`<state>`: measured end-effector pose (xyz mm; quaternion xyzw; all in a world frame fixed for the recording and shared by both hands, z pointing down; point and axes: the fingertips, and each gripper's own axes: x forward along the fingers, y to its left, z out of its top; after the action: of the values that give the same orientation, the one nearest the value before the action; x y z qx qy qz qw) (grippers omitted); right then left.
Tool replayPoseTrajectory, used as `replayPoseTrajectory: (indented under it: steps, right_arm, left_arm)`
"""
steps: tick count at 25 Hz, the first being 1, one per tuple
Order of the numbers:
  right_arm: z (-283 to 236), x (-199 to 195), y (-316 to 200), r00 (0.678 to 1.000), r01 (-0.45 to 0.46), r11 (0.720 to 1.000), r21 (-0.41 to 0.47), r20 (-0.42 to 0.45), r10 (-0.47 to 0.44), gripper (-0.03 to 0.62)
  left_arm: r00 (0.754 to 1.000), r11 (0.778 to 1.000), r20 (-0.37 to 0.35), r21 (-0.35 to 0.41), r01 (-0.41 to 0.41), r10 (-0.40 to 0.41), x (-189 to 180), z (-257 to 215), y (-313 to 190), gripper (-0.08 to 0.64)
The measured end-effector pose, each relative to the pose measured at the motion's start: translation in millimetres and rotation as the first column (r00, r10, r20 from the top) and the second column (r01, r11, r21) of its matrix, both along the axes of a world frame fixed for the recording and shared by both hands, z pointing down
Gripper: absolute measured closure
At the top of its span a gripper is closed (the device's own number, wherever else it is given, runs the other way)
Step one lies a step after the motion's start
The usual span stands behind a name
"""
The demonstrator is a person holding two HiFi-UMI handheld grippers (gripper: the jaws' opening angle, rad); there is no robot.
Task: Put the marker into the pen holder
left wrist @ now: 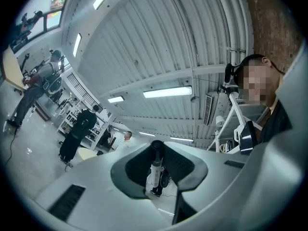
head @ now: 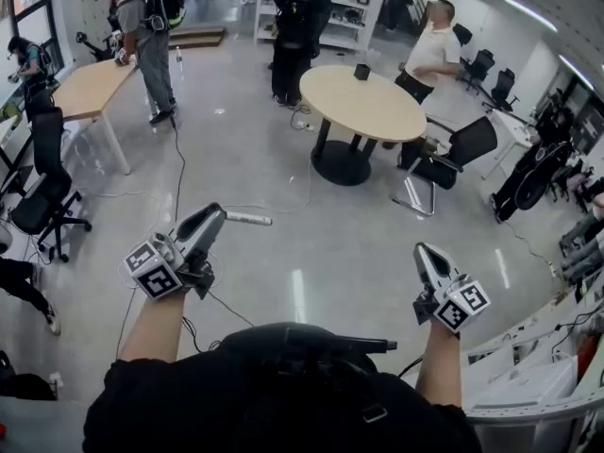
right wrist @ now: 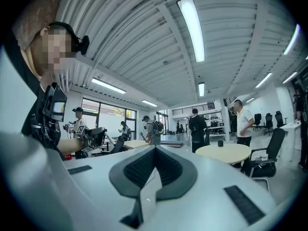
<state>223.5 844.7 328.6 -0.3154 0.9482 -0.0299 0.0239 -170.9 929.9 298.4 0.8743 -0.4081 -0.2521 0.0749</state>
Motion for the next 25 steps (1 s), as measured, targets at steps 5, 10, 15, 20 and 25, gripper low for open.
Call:
replayPoseTrajectory:
  steps: [5,10,15,20,25]
  right_arm:
    - [-3.3,-11.5,-2.3,1.000,0.026,1.000,-0.004,0.003,-0.026,0.589]
    - [-5.1,-33.4,-2.1,0.999,0.041,0.999,-0.002,-0.010,-0.041,0.589]
    - [-8.4,-69.4,-2.4,0.999,0.045,0.999,-0.006,-0.020,-0.045,0.589]
    - [-9.7,-107.5,0.7,0.998,0.051,0.999,-0.004,-0.026,-0.051,0.589]
    - [-1.2,-141.3,1.9,0.999,0.039,0.999,-0.018,-0.035,-0.040,0.589]
  left_arm:
    - [1.000,1.000,-0.012,0.005,0.012,-0.012,-10.8,1.9,0.0,0.488]
    - [0.999,1.000,-0.034,0.013,0.022,-0.022,-34.5,0.5,3.1,0.488]
    - [0.998,0.999,-0.051,0.014,0.031,-0.031,-72.3,1.9,9.0,0.488]
    - [0.998,0.999,-0.062,0.012,0.030,-0.029,-110.4,4.1,13.8,0.488]
    - [0.997,1.000,-0.077,0.004,0.025,-0.025,-149.1,13.2,14.4,0.487]
